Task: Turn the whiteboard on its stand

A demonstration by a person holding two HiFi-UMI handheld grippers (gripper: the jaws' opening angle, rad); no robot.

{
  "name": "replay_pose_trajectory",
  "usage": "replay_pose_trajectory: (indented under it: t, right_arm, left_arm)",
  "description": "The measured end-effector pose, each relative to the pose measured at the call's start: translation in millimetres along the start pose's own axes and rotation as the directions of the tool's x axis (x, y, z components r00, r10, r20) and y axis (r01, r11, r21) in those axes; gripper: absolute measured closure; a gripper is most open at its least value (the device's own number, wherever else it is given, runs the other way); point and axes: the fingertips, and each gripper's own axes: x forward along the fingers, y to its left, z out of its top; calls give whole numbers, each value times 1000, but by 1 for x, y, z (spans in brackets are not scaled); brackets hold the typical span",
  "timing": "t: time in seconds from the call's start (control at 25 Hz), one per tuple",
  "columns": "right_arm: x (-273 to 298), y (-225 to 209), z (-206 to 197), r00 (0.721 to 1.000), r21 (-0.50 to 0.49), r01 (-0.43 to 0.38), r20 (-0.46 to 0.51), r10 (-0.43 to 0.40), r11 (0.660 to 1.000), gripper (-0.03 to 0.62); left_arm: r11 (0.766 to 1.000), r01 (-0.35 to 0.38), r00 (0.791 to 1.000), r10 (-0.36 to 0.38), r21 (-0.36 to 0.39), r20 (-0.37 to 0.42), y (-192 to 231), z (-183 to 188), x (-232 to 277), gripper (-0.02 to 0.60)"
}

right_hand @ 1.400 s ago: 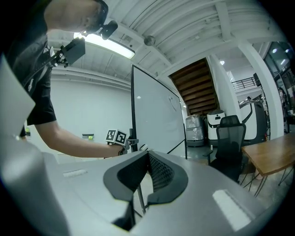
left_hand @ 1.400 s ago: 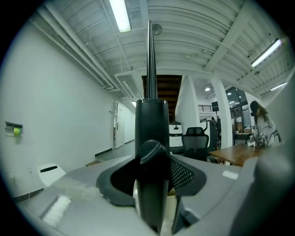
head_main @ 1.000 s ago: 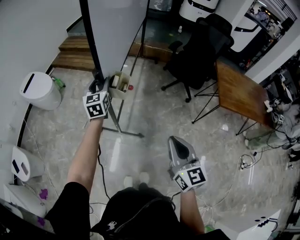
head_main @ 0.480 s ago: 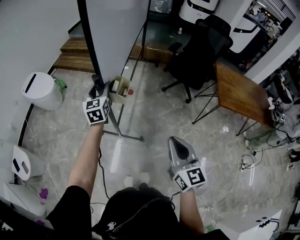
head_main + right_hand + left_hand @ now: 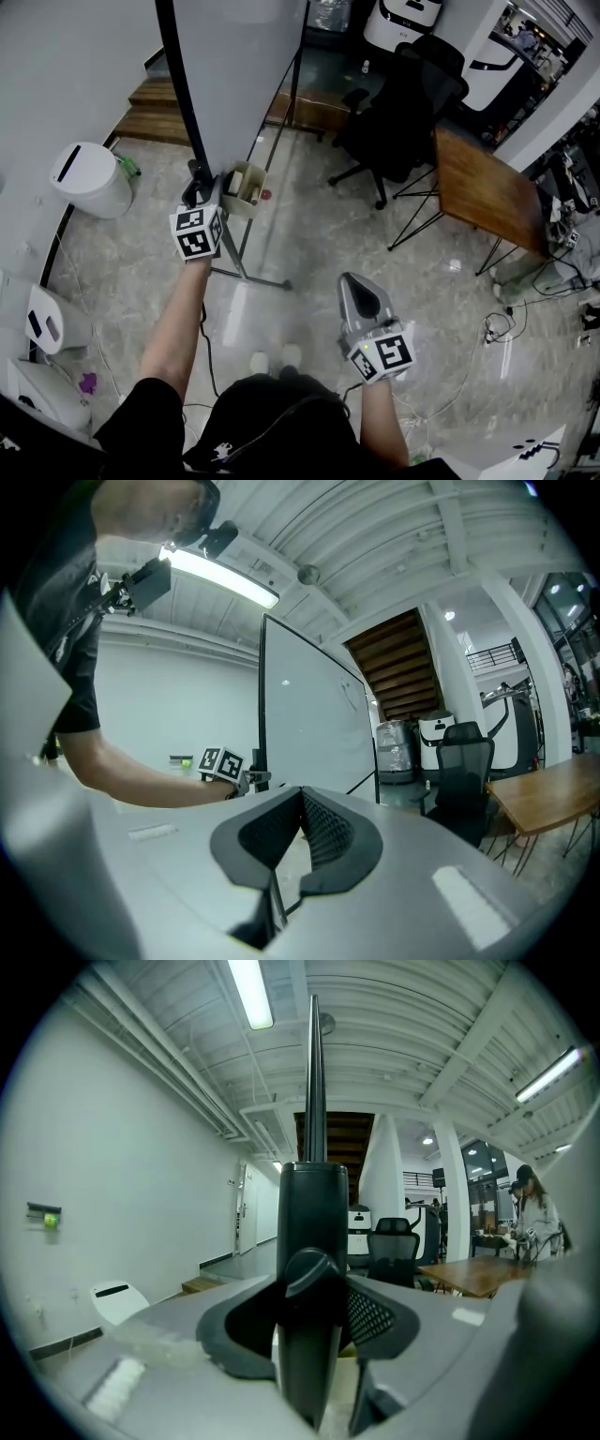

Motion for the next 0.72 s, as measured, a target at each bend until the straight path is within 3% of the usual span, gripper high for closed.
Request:
replay_pose_trajectory:
  t: [0.72]
  right_arm:
    - [-25,15,8,999,-11,-17,28,17,1000,588]
  left_arm:
    - [1000,4,1000,-4,8,-13,-11,-8,-53,387]
